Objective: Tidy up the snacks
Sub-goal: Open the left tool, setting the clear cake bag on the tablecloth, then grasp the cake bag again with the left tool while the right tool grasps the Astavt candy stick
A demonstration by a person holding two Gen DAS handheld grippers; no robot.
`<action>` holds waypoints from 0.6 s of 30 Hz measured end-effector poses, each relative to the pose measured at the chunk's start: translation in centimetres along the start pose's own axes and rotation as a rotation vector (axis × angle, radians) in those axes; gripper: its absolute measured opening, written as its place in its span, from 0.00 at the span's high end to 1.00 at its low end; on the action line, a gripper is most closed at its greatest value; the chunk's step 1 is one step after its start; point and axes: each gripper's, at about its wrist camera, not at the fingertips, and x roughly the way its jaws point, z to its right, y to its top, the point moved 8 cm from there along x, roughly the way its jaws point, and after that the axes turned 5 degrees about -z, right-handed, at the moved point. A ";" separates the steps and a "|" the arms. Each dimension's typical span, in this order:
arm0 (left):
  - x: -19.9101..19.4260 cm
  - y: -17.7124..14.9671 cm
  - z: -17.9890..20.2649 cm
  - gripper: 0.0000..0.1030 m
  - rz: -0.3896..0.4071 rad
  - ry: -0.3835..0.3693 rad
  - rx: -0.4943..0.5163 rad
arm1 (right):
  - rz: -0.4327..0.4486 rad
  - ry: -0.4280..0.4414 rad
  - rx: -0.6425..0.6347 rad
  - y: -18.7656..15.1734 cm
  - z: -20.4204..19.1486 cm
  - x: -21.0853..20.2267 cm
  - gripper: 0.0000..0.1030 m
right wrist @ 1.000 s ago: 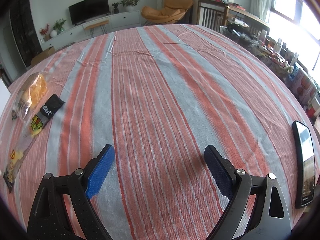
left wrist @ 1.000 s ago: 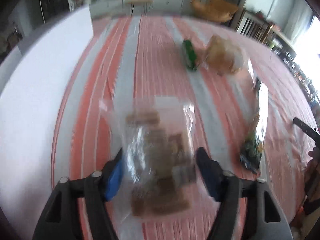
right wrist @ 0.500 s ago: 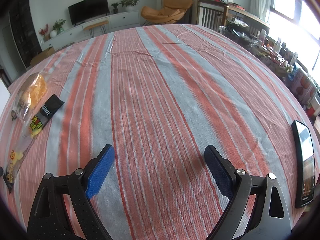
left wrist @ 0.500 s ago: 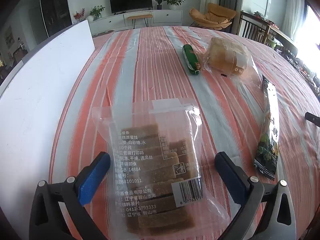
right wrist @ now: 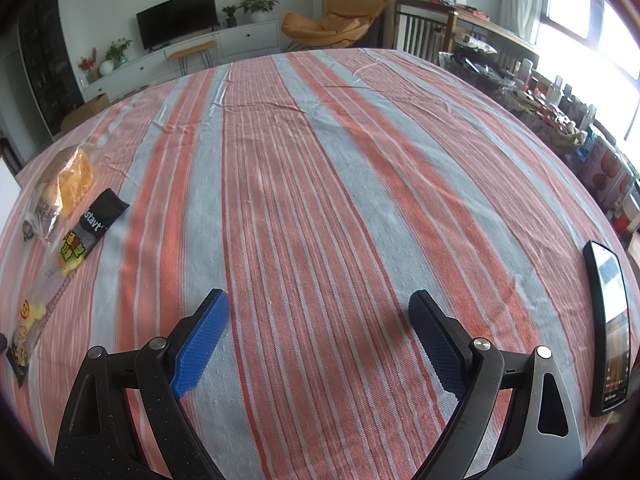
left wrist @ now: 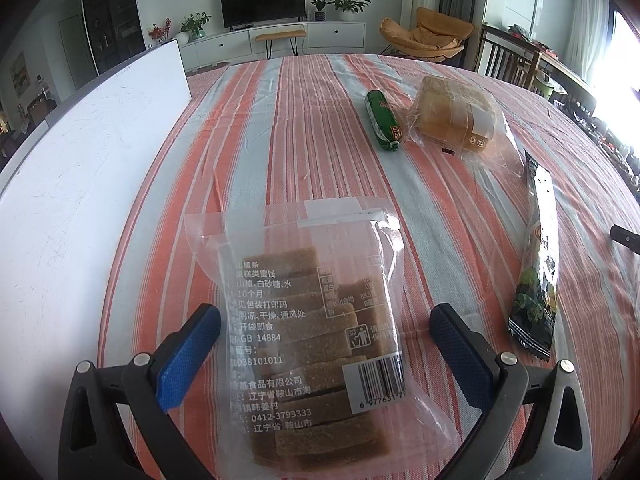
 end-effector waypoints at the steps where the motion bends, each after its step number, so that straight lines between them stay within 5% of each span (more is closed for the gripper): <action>1: 0.0 0.0 0.0 0.00 0.000 0.000 0.000 | 0.000 0.000 0.000 0.0 0.0 0.0 0.10; 7: 0.0 0.0 0.0 0.00 0.001 0.000 0.000 | 0.033 0.072 0.057 -0.1 -0.5 -1.5 0.10; 10: 0.0 0.0 0.0 0.00 0.001 0.001 0.000 | 0.019 0.259 0.093 -0.6 -4.9 -3.9 0.10; 13: 0.0 0.0 0.0 0.00 0.000 0.002 -0.003 | -0.138 0.440 0.016 -1.2 -13.1 -3.8 0.10; 15: 0.0 0.1 0.0 0.00 -0.014 0.001 -0.001 | -0.203 0.454 -0.034 -1.2 -18.0 -3.0 0.10; 18: -0.1 0.0 -0.5 0.01 -0.068 0.006 -0.015 | -0.242 0.343 -0.147 -1.4 -22.5 -1.6 0.10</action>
